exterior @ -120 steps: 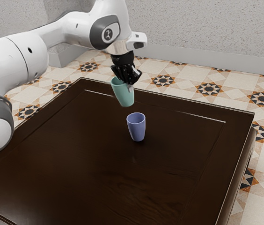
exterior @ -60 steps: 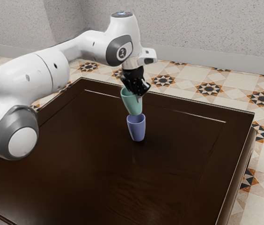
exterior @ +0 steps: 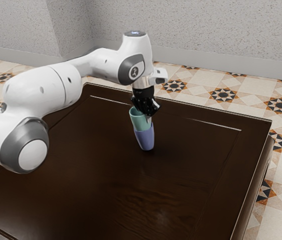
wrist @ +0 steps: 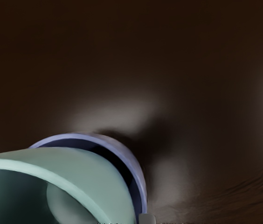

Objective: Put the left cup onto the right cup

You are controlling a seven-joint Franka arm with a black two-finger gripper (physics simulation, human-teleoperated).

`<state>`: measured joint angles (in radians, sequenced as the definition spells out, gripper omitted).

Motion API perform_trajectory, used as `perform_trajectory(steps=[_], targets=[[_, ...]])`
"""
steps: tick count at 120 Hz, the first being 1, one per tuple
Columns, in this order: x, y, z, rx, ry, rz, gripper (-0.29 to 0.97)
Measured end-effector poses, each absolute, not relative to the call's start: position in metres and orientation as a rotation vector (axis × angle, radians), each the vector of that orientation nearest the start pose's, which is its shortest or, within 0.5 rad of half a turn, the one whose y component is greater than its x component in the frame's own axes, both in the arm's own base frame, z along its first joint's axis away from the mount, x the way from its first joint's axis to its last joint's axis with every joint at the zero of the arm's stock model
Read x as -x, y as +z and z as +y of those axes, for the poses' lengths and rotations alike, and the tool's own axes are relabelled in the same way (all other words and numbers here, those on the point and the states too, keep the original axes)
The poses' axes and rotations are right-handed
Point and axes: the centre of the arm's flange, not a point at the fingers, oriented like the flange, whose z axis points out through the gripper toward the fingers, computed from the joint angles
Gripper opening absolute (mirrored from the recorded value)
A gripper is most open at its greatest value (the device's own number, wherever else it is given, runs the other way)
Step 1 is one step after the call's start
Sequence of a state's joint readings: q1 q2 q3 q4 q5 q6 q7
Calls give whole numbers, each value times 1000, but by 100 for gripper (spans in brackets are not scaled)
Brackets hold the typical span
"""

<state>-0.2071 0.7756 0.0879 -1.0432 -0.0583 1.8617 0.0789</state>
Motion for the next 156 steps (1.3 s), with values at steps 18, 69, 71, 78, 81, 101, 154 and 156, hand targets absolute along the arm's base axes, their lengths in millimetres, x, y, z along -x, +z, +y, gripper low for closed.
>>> perform_trajectory(steps=[18, 69, 71, 78, 81, 101, 154, 156], targets=[[-756, 383, -118, 3128, -68, 327, 30], [-744, 440, -115, 3140, -103, 330, 63], [-742, 447, -115, 3142, -107, 331, 63], [-735, 469, -115, 3145, -118, 334, 64], [-732, 477, -114, 3147, -120, 335, 65], [-708, 519, -110, 3154, -74, 343, 67], [-611, 571, -70, 3175, -9, 289, 68], [-608, 573, -69, 3175, -13, 288, 68]])
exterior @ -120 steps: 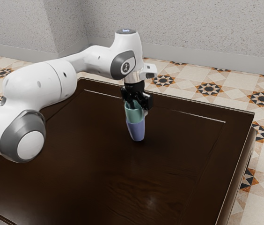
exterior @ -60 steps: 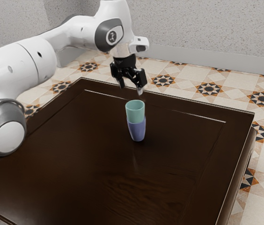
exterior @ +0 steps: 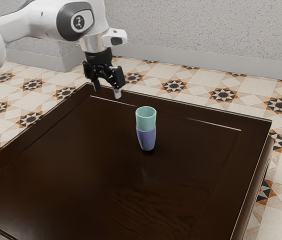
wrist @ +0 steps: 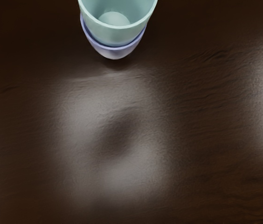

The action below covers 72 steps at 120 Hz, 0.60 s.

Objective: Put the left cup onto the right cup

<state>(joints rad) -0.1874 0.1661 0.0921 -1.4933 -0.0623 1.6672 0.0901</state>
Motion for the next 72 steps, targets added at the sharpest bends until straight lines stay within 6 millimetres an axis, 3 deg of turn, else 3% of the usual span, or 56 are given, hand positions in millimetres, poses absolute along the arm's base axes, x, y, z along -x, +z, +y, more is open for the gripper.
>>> perform_trajectory(steps=[29, 72], targets=[[-595, 598, -60, 3152, -91, 280, 68], [-594, 602, -59, 3143, -105, 280, 68]])
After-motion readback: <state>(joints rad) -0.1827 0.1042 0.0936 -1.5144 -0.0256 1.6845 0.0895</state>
